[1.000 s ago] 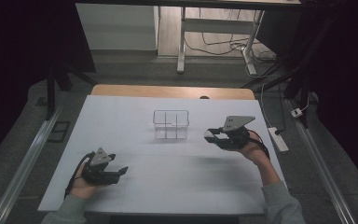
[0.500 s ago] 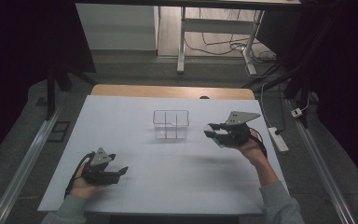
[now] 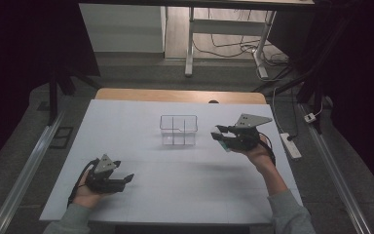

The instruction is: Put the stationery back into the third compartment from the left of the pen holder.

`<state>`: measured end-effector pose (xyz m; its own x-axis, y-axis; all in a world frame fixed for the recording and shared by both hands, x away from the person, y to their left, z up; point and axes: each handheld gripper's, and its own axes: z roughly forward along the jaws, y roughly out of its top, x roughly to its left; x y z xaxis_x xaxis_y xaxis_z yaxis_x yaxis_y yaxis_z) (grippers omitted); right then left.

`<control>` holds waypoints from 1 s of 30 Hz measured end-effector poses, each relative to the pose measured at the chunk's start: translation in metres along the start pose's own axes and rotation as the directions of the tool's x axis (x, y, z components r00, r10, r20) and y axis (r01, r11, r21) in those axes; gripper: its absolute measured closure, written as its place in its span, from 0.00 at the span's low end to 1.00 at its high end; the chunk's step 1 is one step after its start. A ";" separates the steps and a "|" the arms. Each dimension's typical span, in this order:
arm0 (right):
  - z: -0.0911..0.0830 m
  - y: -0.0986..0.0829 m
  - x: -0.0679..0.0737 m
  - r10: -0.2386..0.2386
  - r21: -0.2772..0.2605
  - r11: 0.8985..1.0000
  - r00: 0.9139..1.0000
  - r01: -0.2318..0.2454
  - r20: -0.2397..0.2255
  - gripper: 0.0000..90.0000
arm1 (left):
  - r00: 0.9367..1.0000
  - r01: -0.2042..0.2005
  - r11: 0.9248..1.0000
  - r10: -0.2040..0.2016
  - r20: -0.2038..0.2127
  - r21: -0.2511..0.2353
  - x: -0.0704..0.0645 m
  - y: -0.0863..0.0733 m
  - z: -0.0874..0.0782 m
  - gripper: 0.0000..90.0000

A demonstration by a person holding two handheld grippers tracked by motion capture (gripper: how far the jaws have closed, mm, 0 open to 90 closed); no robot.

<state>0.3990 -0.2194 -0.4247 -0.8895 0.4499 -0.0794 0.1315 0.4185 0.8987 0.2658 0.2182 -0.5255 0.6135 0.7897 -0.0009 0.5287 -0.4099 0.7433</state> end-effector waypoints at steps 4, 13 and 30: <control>0.001 0.003 0.002 0.001 -0.007 1.000 1.000 -0.001 0.009 0.72 | 1.000 0.001 1.000 -0.001 -0.001 -0.001 0.000 0.000 0.000 0.31; 0.006 0.010 0.005 0.014 -0.038 0.999 0.999 -0.013 0.031 0.72 | 1.000 0.002 1.000 -0.002 -0.001 -0.001 0.000 0.000 0.000 0.31; 0.025 0.033 0.005 0.052 -0.118 0.992 0.997 -0.046 0.051 0.72 | 1.000 0.000 1.000 0.000 0.006 -0.007 0.001 0.001 0.000 0.31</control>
<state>0.4103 -0.1834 -0.4063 -0.8581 0.5106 -0.0542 0.1195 0.3012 0.9461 0.2666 0.2193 -0.5248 0.6171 0.7869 -0.0045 0.5246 -0.4071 0.7478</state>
